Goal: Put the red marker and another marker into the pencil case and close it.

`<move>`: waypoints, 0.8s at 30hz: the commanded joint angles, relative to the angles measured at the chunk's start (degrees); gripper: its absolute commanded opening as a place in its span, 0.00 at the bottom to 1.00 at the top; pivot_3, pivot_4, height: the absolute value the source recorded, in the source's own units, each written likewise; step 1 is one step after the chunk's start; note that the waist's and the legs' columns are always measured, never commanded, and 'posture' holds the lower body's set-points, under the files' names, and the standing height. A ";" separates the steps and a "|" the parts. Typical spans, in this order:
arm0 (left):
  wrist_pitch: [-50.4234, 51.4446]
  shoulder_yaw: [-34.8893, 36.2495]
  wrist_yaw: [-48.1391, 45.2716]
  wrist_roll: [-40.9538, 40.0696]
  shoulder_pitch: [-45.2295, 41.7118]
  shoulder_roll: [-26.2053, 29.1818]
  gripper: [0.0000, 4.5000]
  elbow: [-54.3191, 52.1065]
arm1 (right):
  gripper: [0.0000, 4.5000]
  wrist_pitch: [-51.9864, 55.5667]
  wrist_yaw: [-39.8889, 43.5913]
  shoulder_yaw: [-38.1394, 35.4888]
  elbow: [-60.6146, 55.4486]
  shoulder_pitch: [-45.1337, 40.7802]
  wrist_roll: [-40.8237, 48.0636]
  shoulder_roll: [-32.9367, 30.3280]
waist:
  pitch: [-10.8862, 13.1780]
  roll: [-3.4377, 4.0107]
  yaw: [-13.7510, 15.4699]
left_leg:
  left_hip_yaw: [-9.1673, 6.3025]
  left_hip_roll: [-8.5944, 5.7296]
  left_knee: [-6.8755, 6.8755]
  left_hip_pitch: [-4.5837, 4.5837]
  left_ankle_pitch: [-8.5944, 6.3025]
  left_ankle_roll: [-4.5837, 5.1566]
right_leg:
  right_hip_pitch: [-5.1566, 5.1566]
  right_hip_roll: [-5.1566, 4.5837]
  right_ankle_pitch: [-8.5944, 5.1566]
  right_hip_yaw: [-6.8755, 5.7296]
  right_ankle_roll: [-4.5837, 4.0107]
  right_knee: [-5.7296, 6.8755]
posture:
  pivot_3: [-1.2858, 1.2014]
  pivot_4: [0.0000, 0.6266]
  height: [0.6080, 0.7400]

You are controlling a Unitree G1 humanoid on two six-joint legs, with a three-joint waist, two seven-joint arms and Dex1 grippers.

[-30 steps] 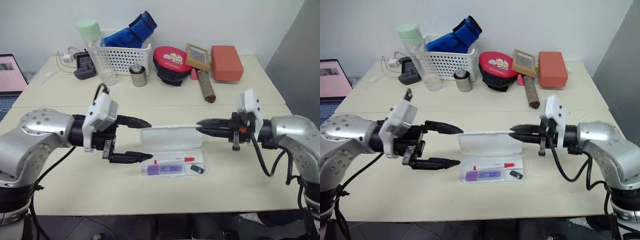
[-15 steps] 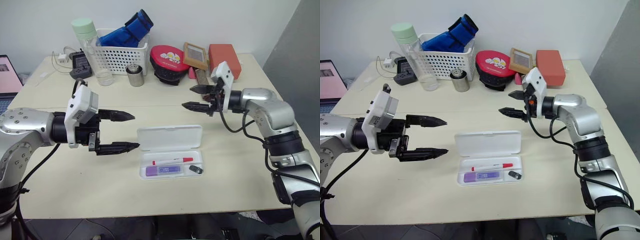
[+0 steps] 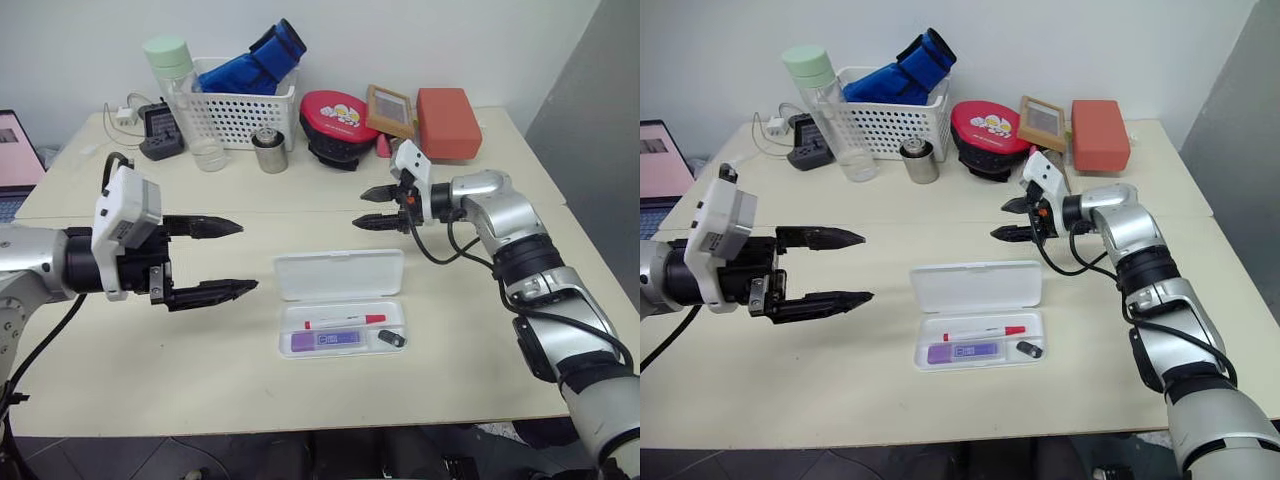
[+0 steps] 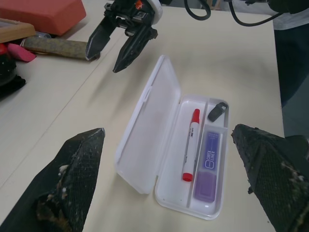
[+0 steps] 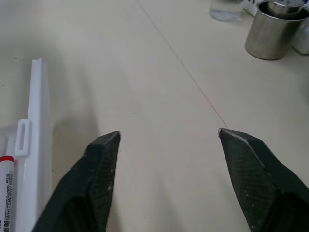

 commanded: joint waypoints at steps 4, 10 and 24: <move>0.21 2.88 1.32 -1.39 0.65 0.97 1.00 -2.22 | 0.35 -2.85 5.65 1.76 2.39 -2.72 -3.93 1.45 | 0.00 0.01 -0.30 | 0.00 -0.01 0.00 0.00 0.00 0.00 | 0.00 0.00 0.00 0.01 0.00 0.00 | 0.52 0.24 1.00; 0.14 3.85 1.69 -1.80 1.89 1.21 1.00 -2.59 | 0.06 -2.69 9.14 3.60 0.31 -1.29 -6.46 1.17 | 0.01 0.01 -0.32 | -0.03 -0.01 0.00 -0.01 0.00 -0.01 | -0.02 0.00 0.00 0.00 0.00 0.00 | 0.52 0.24 1.00; -0.46 3.23 2.61 -1.85 1.98 1.18 1.00 -2.85 | 0.00 3.05 14.69 4.80 -14.83 3.96 -5.30 -0.48 | 0.01 0.01 -0.25 | -0.08 0.00 0.00 -0.01 0.01 -0.03 | -0.01 -0.03 0.01 -0.01 -0.02 0.01 | 0.52 0.24 1.00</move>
